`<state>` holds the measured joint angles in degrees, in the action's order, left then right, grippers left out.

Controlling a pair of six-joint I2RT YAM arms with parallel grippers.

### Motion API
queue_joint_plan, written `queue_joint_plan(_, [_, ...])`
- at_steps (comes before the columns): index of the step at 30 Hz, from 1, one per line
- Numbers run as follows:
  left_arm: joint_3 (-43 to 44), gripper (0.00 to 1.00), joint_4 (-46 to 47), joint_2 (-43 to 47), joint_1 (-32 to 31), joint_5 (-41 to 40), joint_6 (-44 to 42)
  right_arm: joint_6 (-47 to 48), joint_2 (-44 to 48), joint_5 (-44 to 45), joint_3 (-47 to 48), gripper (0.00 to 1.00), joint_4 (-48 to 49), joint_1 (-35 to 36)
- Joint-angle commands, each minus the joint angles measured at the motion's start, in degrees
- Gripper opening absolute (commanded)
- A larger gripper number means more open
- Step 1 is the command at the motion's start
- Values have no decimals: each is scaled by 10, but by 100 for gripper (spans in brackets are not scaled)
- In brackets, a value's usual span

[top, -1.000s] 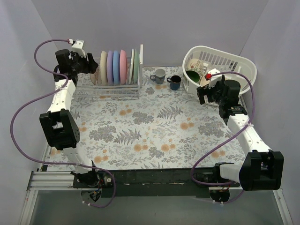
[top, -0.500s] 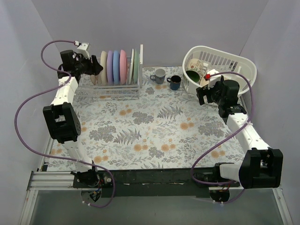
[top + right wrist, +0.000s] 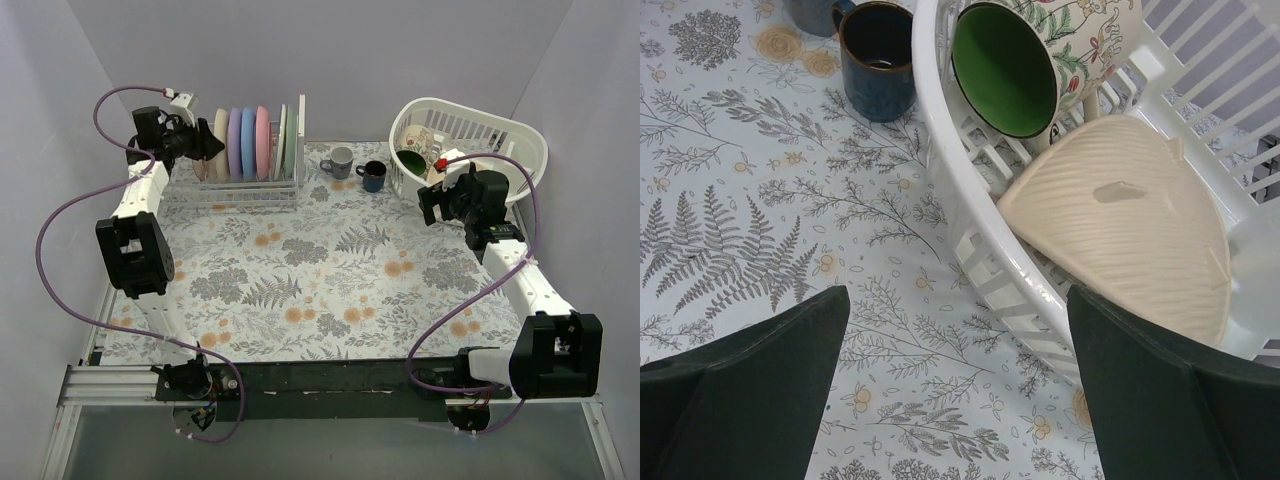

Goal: Unload the plates from the dish rack
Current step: Unload the plate from the dish rack.

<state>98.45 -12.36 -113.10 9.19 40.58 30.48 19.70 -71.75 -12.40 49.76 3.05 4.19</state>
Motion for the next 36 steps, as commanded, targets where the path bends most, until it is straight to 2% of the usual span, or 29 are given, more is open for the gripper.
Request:
queue_joint_plan(1, [23,41,-5,0,0,29,1,4,-2,-3,0,98,12,-1])
queue_joint_plan(3, [24,39,-5,-2,0,34,2,5,-4,-3,0,98,11,-1])
queue_joint_plan(8, [24,26,-6,-6,0,44,4,7,-6,-5,-2,98,11,-1])
queue_joint_plan(13, [24,22,-6,-8,0,54,7,9,-9,-4,-3,98,10,-1])
queue_joint_plan(18, [24,0,-3,-8,0,50,12,10,-13,-4,-3,98,10,-1])
queue_joint_plan(36, [7,0,58,45,3,-4,66,10,-27,-15,-1,98,4,-1])
